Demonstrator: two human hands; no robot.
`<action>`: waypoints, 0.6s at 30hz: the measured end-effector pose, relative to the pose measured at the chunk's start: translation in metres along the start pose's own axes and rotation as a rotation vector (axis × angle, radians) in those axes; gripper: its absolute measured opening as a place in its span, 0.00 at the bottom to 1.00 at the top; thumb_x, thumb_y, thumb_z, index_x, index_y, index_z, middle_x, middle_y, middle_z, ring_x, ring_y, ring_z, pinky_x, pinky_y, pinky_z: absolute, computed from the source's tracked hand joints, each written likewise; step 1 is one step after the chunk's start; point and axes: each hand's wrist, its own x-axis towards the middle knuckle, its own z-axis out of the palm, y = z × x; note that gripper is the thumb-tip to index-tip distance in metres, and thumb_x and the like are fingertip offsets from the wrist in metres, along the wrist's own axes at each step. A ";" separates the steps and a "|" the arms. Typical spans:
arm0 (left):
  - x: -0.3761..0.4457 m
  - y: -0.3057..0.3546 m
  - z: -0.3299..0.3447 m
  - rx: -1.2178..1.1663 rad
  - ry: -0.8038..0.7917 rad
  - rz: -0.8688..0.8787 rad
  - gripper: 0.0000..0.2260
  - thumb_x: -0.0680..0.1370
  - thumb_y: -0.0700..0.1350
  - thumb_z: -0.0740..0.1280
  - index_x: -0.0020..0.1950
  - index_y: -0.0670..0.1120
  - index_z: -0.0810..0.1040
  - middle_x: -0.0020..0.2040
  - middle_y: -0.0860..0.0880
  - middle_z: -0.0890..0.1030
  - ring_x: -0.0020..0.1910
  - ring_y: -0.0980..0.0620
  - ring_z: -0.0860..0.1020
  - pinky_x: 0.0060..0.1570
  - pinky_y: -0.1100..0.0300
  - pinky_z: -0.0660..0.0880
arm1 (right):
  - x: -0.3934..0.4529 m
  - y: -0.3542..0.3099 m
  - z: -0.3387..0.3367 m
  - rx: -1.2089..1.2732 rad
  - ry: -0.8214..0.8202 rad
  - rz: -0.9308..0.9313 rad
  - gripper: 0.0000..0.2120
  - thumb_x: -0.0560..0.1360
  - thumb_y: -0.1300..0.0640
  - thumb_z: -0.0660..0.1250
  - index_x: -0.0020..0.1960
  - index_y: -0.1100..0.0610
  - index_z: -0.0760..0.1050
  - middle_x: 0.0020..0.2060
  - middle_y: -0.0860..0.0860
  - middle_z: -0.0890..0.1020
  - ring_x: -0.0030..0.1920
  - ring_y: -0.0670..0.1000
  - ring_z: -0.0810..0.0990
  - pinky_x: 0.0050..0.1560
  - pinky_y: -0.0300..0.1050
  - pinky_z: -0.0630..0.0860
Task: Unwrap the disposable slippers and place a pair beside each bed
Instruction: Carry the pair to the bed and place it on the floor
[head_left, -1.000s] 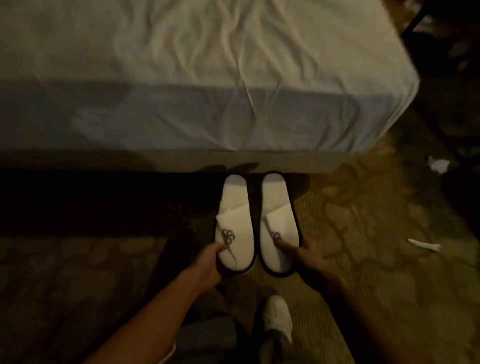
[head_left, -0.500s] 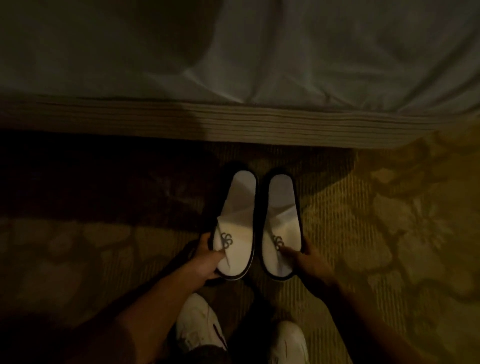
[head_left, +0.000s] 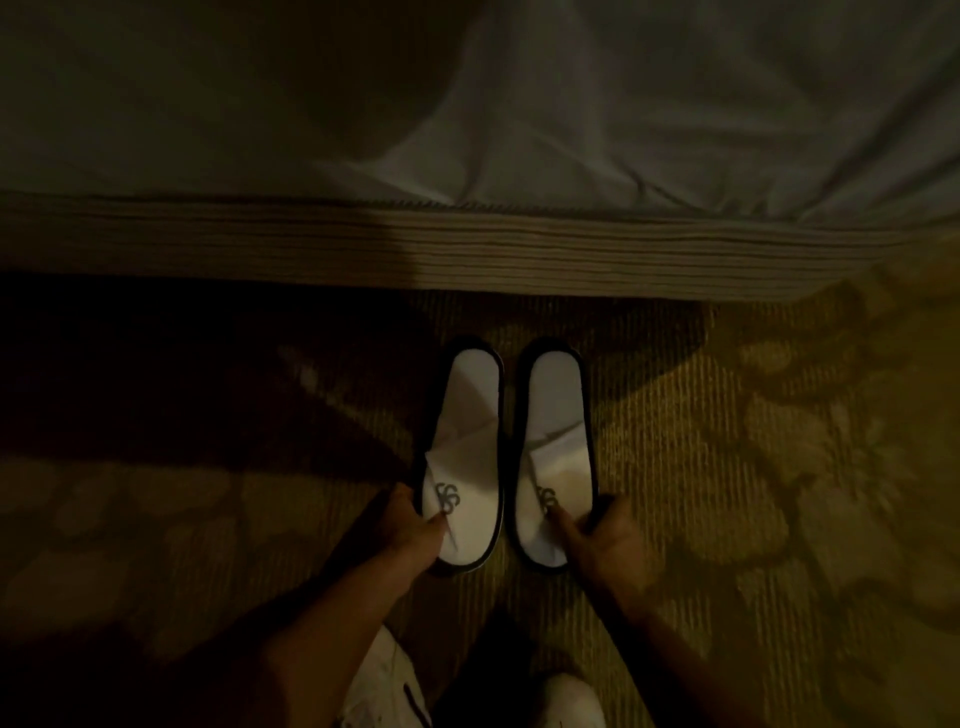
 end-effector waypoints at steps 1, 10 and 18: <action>0.002 -0.002 0.002 0.008 -0.006 0.003 0.28 0.73 0.49 0.76 0.69 0.45 0.70 0.66 0.40 0.76 0.62 0.37 0.78 0.57 0.38 0.79 | -0.001 0.001 0.001 -0.007 0.029 -0.015 0.24 0.71 0.41 0.76 0.53 0.56 0.71 0.39 0.50 0.80 0.36 0.46 0.79 0.31 0.40 0.72; -0.002 -0.005 0.003 0.060 0.033 0.074 0.23 0.75 0.44 0.75 0.66 0.44 0.71 0.64 0.41 0.77 0.59 0.38 0.79 0.55 0.46 0.80 | 0.002 0.008 0.008 -0.132 0.065 -0.054 0.29 0.71 0.37 0.74 0.56 0.59 0.70 0.45 0.54 0.79 0.41 0.52 0.79 0.32 0.39 0.67; -0.035 0.022 -0.020 0.522 0.154 0.359 0.24 0.78 0.50 0.70 0.72 0.50 0.70 0.72 0.43 0.69 0.70 0.39 0.69 0.65 0.45 0.72 | -0.024 -0.021 -0.019 -0.453 0.041 -0.072 0.38 0.74 0.33 0.65 0.71 0.61 0.68 0.67 0.61 0.75 0.64 0.63 0.76 0.60 0.57 0.77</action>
